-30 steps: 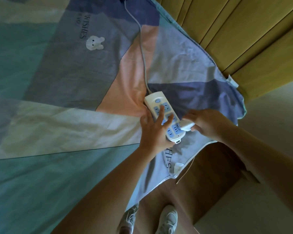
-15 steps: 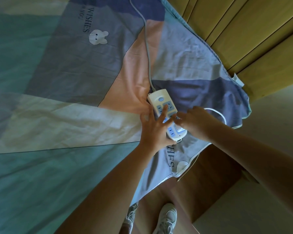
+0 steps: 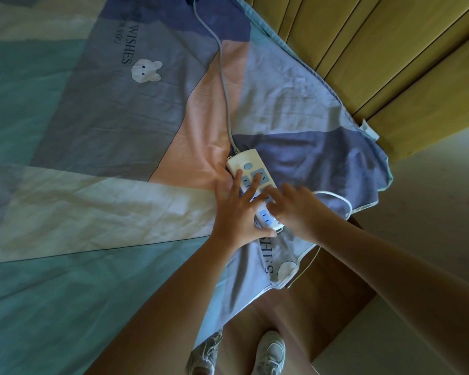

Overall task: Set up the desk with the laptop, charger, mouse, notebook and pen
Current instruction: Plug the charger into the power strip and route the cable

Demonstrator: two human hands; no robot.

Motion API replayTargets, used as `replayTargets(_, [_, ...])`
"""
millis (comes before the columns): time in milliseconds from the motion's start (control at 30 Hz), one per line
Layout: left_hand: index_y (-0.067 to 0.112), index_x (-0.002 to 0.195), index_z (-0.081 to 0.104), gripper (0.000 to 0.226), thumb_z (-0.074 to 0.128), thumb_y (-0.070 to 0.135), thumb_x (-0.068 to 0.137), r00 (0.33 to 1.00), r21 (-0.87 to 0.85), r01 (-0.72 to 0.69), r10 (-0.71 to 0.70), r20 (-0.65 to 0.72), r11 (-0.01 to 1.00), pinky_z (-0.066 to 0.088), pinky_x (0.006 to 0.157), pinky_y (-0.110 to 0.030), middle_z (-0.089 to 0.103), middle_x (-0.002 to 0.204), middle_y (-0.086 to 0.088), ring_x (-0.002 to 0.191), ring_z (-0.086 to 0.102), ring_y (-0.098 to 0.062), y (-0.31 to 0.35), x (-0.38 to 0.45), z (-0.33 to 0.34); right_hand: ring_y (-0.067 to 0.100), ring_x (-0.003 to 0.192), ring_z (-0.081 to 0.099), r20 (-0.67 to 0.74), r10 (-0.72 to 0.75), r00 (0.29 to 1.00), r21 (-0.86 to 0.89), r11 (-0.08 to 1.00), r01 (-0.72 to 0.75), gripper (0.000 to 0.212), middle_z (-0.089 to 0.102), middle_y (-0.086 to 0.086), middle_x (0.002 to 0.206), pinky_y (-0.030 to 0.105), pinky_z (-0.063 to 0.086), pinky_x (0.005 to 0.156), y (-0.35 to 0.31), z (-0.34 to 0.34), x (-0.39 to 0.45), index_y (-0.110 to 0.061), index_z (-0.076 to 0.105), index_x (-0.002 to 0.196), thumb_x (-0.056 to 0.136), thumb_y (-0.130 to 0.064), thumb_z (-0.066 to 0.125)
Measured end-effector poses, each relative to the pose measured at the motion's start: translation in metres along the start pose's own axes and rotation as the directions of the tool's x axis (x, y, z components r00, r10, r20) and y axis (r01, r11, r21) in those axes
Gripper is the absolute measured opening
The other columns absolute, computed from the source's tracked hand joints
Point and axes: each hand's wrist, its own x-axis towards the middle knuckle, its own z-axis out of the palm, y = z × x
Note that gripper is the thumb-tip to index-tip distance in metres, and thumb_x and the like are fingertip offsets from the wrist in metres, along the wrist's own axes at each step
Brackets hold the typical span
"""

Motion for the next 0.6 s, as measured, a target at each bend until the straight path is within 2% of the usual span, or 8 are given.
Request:
replayTargets(67, [0.033, 0.128, 0.058, 0.095, 0.068, 0.076, 0.044, 1.0, -0.009, 0.004, -0.004, 0.013, 1.0, 0.02, 0.1, -0.061, 0.041, 0.151, 0.0, 0.142, 0.027, -0.041, 0.001, 0.0, -0.002, 0.021, 0.059, 0.058, -0.007, -0.017, 1.0, 0.015, 1.0, 0.017, 0.022, 0.068, 0.005, 0.082, 0.023, 0.035, 0.042, -0.004, -0.004, 0.0, -0.018, 0.069, 0.059, 0.04, -0.015, 0.079])
replayTargets(200, [0.029, 0.126, 0.059, 0.088, 0.055, 0.073, 0.049, 1.0, -0.044, -0.014, 0.013, -0.015, 0.999, 0.029, 0.095, -0.067, 0.044, 0.149, -0.002, 0.14, 0.03, -0.041, -0.001, -0.001, -0.003, 0.021, 0.057, 0.058, 0.016, -0.008, 1.0, 0.012, 1.0, 0.008, 0.021, 0.067, 0.008, 0.072, 0.024, 0.035, 0.042, -0.016, -0.011, 0.007, -0.018, 0.07, 0.053, 0.038, -0.025, 0.082])
replayTargets(267, [0.029, 0.128, 0.058, 0.091, 0.059, 0.074, 0.049, 1.0, -0.023, -0.023, 0.022, -0.019, 0.999, 0.029, 0.095, -0.067, 0.043, 0.15, -0.001, 0.141, 0.03, -0.04, -0.001, -0.001, -0.003, 0.022, 0.057, 0.059, 0.015, 0.018, 1.0, 0.005, 1.0, -0.018, 0.021, 0.069, 0.012, 0.077, 0.024, 0.036, 0.042, -0.017, -0.004, 0.006, -0.014, 0.071, 0.056, 0.041, -0.024, 0.082])
replayTargets(333, [0.029, 0.132, 0.055, 0.099, 0.069, 0.075, 0.045, 1.0, 0.006, -0.024, 0.024, -0.001, 1.0, 0.027, 0.096, -0.068, 0.041, 0.151, 0.001, 0.142, 0.029, -0.037, -0.002, -0.001, -0.003, 0.023, 0.054, 0.057, -0.067, 0.025, 0.997, 0.011, 1.0, -0.024, 0.015, 0.069, 0.015, 0.081, 0.024, 0.036, 0.041, -0.016, 0.004, 0.003, -0.011, 0.07, 0.057, 0.046, -0.016, 0.077])
replayTargets(433, [0.029, 0.135, 0.053, 0.104, 0.071, 0.077, 0.044, 1.0, 0.008, -0.031, 0.031, 0.006, 1.0, 0.023, 0.098, -0.071, 0.04, 0.151, 0.001, 0.143, 0.028, -0.035, -0.006, 0.0, -0.006, 0.022, 0.051, 0.054, -0.148, 0.035, 0.988, 0.025, 0.999, -0.032, 0.007, 0.065, 0.012, 0.071, 0.024, 0.032, 0.04, -0.014, 0.009, 0.004, -0.01, 0.067, 0.054, 0.048, -0.007, 0.065])
replayTargets(467, [0.028, 0.135, 0.054, 0.105, 0.072, 0.077, 0.044, 0.999, 0.003, -0.037, 0.037, 0.006, 0.999, 0.024, 0.097, -0.072, 0.041, 0.151, 0.0, 0.142, 0.029, -0.036, -0.007, 0.0, -0.006, 0.021, 0.051, 0.054, -0.145, 0.03, 0.989, 0.008, 1.0, -0.029, 0.008, 0.065, 0.011, 0.07, 0.024, 0.032, 0.04, -0.015, 0.009, 0.006, -0.01, 0.067, 0.054, 0.047, -0.008, 0.07])
replayTargets(533, [0.026, 0.133, 0.055, 0.103, 0.069, 0.078, 0.045, 0.999, 0.009, -0.047, 0.047, 0.011, 0.999, 0.026, 0.096, -0.071, 0.044, 0.149, -0.001, 0.141, 0.032, -0.036, -0.007, 0.0, -0.007, 0.02, 0.05, 0.055, -0.099, 0.032, 0.995, -0.007, 0.999, -0.033, 0.022, 0.065, 0.009, 0.068, 0.023, 0.034, 0.041, -0.017, 0.009, 0.008, -0.012, 0.067, 0.053, 0.039, -0.018, 0.083])
replayTargets(600, [0.023, 0.133, 0.055, 0.1, 0.059, 0.081, 0.052, 0.999, 0.023, -0.045, 0.045, 0.015, 0.999, 0.025, 0.098, -0.07, 0.047, 0.147, -0.002, 0.139, 0.035, -0.036, -0.003, 0.002, -0.012, 0.02, 0.05, 0.056, -0.141, 0.065, 0.988, 0.017, 0.998, -0.063, 0.03, 0.064, 0.006, 0.066, 0.022, 0.036, 0.044, -0.016, 0.008, 0.006, -0.013, 0.069, 0.057, 0.033, -0.024, 0.084])
